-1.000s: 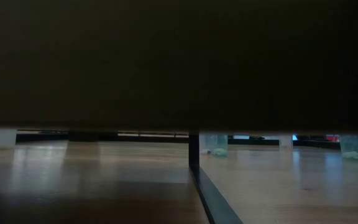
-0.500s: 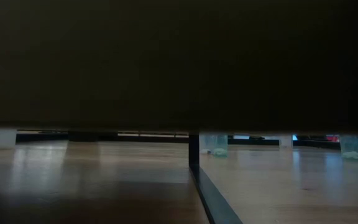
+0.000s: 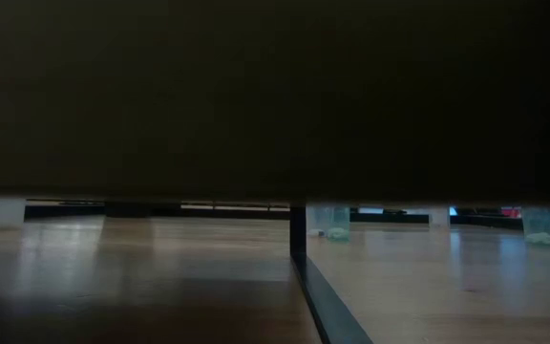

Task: Pick and place medicine bottles onto shelf by color
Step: Put the middle white pill bottle on the shelf

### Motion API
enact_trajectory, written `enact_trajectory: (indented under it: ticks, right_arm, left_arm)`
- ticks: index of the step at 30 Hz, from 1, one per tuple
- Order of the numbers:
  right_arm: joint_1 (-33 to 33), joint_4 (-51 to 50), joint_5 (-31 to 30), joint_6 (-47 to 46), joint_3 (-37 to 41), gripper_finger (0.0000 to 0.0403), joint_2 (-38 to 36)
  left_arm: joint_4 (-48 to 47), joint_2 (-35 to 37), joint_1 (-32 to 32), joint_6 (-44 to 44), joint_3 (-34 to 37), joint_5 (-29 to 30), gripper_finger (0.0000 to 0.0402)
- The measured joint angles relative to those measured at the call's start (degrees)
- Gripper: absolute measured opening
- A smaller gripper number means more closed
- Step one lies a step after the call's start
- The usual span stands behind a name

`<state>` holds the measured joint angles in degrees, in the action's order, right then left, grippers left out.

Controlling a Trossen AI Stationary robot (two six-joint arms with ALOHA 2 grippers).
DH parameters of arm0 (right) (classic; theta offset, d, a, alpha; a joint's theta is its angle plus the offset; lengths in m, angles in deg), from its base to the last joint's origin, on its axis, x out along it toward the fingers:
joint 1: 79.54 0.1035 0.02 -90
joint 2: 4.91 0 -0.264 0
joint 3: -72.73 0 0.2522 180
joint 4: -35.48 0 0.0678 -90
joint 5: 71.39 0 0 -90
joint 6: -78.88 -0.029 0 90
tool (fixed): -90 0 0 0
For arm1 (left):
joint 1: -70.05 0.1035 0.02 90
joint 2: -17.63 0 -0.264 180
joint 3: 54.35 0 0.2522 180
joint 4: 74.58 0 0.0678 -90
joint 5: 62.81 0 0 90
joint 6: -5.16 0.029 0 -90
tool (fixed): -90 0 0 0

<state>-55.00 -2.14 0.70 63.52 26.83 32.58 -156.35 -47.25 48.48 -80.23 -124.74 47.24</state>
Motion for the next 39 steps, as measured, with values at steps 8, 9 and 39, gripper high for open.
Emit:
enact_trajectory:
  ticks: [8,9,39]
  right_arm:
    - [0.0,0.0,0.0,0.0,0.0,0.0016,0.0]
    - [0.0,0.0,0.0,0.4,0.0,0.0016,0.0]
    - [0.0,3.1,-0.1,5.4,0.0,0.0016,0.0]
  left_arm:
    - [-0.1,0.0,0.3,-0.2,0.0,-0.3,0.0237]
    - [-0.1,-0.1,0.3,-0.8,0.0,-1.2,0.0237]
    - [-8.9,-11.3,5.2,9.1,0.0,-9.8,0.0237]
